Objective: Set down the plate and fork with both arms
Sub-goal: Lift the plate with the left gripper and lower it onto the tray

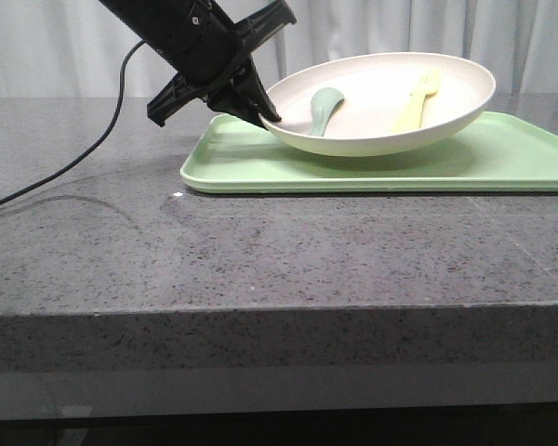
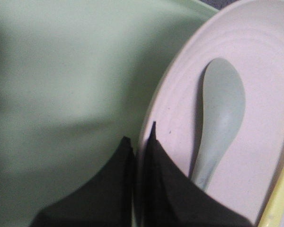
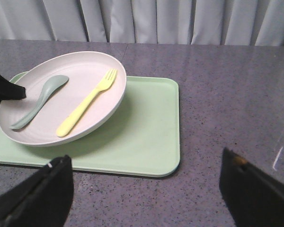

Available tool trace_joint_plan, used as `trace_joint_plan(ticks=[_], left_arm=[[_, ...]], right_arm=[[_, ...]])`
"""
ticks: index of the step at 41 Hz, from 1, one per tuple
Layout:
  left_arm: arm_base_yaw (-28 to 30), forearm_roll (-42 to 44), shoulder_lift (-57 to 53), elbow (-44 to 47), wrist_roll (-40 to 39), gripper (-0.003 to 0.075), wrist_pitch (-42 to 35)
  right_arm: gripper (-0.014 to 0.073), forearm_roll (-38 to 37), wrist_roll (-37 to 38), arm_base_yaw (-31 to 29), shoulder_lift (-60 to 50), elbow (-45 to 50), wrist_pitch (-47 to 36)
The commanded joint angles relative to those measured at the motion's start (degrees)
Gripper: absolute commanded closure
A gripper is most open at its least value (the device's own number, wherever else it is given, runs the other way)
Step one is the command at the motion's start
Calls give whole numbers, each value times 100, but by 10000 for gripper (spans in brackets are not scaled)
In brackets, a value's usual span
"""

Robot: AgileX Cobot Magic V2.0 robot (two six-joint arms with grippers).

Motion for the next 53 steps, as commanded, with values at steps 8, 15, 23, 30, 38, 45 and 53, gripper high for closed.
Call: trace_joint_plan(ticks=[8,15,23,30,38,45,53], left_arm=[[-84,-72,-327,-133,-139,736,-163],[-120,-72,-184,-119,-143,723,-125],[-184,-111,-115,-119,-143,607,-136],[-184,-111,-115,-119,-143,465,-72],[-161,-56,-299,-264,82,332,280],[-45,720,-702,-317,96,325,318],[228,1056,-1183,-317,172,362,514]], right_arm=[[-51,12,-34,6,62,-167,-470],[-51,12,-34,6,62,-167,-481],[-51,12,-34,6,62,-167,-481],[-51,12,-34,6,62,-167,-481],[-51,12,-34,6,62,-167,-481],[-51,12,-34,6,62,-167,-475],[-51,12,-34,6,62,-167,-475]])
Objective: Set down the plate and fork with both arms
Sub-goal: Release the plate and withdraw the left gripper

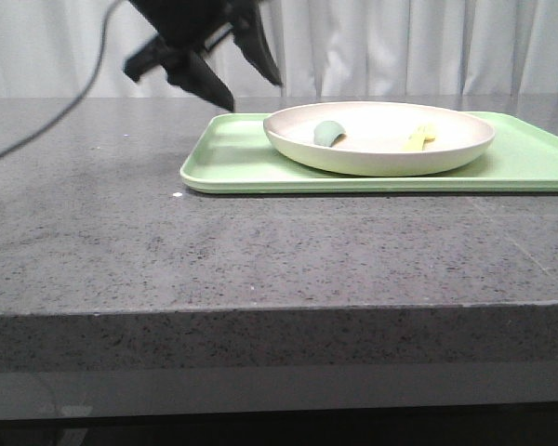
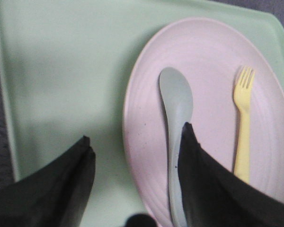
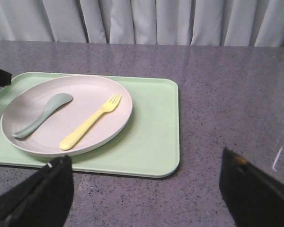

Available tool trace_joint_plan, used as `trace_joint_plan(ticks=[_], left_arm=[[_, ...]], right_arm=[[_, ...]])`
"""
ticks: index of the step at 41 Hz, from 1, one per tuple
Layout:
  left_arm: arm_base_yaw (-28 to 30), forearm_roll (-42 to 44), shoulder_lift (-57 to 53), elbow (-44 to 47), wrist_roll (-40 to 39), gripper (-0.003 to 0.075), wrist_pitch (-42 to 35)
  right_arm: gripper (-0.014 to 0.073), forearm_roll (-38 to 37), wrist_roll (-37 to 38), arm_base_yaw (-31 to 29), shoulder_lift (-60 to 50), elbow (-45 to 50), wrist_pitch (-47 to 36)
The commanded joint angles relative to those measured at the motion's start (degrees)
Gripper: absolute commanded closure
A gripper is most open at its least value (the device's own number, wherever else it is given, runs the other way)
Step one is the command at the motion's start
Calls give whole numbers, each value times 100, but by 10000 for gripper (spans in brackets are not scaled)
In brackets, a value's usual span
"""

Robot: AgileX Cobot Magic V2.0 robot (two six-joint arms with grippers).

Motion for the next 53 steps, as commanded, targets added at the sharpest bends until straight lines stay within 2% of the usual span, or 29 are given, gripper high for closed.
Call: trace_joint_plan(ticks=[1,5,11,18,26,35,40,53], left_arm=[[138,92,-622,-205,127,386,-95],[228,420,-814,-205,131,510,70],[273,857,-1051,-205,131,741,290],[286,1424,-1324,-165,119,738,496],[501,2003,-1992,542,-33,738,350],[931,2278,-3225,1934,-33,738,-314],[940,2772,-4066,2830,-33,738,-855],[940,2906,-6424,5097,-33,738,-1977]], right_arm=[[-51,12,-34,6,62,-167,-475],[-51,12,-34,6,62,-167,-475],[-51,12,-34,6,62,-167,-475],[-51,12,-34,6,62,-167,-475],[-51,12,-34,6,62,-167,-475],[-51,12,-34,6,62,-167,-475],[-51,12,-34,6,62,-167,-470],[-51,12,-34,6,62,-167,-470]])
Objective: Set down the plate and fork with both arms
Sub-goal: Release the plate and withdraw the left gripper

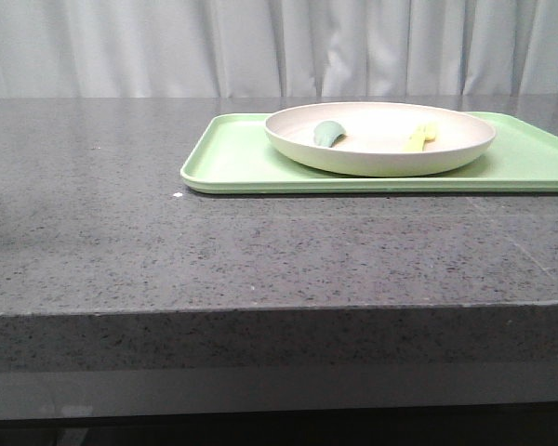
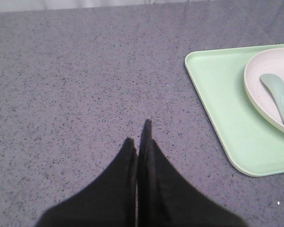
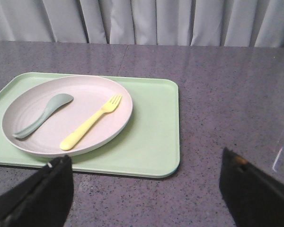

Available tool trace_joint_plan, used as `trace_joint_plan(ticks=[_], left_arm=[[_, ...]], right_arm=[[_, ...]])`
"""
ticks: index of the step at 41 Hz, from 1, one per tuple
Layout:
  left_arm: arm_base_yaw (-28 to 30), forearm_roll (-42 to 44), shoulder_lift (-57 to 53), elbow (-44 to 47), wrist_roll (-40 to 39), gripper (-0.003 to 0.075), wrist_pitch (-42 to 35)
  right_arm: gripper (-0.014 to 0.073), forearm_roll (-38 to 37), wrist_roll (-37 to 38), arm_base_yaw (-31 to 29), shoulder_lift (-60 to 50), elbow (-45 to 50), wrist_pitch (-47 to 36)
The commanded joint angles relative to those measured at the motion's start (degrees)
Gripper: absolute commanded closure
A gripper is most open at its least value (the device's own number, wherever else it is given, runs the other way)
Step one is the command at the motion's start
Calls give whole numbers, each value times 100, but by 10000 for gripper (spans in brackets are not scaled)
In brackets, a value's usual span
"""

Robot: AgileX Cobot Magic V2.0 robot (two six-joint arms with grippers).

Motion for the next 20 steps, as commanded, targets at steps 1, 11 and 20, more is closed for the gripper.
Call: trace_joint_plan(ticks=[1,11,20], left_arm=[[8,0,-779,436,-65,738,-679],[8,0,-2744,1755,-65,738,-710],[8,0,-4034,2185,-65,738,-696]], right_arm=[[-51,12,-34,6,62,-167,-459],[-51,16,-34,6,70,-167,-465],[-51,219,-34,6,142,-175,-523]])
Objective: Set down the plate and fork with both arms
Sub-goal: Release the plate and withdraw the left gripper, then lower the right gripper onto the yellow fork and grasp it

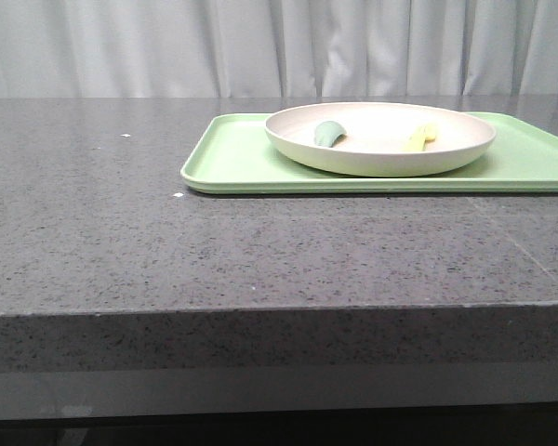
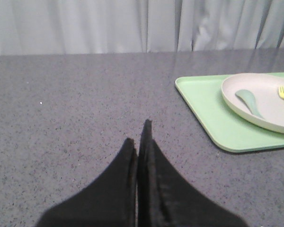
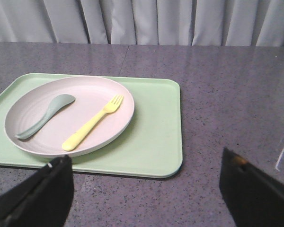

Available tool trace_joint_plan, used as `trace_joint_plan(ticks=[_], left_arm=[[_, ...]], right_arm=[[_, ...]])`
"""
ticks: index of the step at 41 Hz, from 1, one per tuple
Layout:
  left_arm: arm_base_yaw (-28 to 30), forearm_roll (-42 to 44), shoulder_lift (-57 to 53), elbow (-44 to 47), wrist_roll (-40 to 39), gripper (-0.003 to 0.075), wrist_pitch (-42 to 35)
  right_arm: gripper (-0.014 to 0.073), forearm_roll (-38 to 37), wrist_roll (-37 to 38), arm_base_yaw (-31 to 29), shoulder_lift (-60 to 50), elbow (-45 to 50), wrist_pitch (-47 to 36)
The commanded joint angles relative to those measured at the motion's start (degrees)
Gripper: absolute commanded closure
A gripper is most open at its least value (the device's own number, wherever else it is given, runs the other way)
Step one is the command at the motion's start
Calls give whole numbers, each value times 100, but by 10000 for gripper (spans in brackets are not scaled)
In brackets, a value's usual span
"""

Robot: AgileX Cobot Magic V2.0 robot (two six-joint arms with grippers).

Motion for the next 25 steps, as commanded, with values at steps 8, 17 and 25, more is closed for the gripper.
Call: trace_joint_plan(ticks=[8,17,25], left_arm=[[8,0,-570,-30,-65,738,-462],[8,0,-570,-16,-65,738,-462],[8,0,-570,-16,-65,738,-462]], right_arm=[[-51,508,-34,6,998,-606,-498],[-51,728,-34,175,2693,-1740,35],[-51,733,-34,772,4134,-2869,570]])
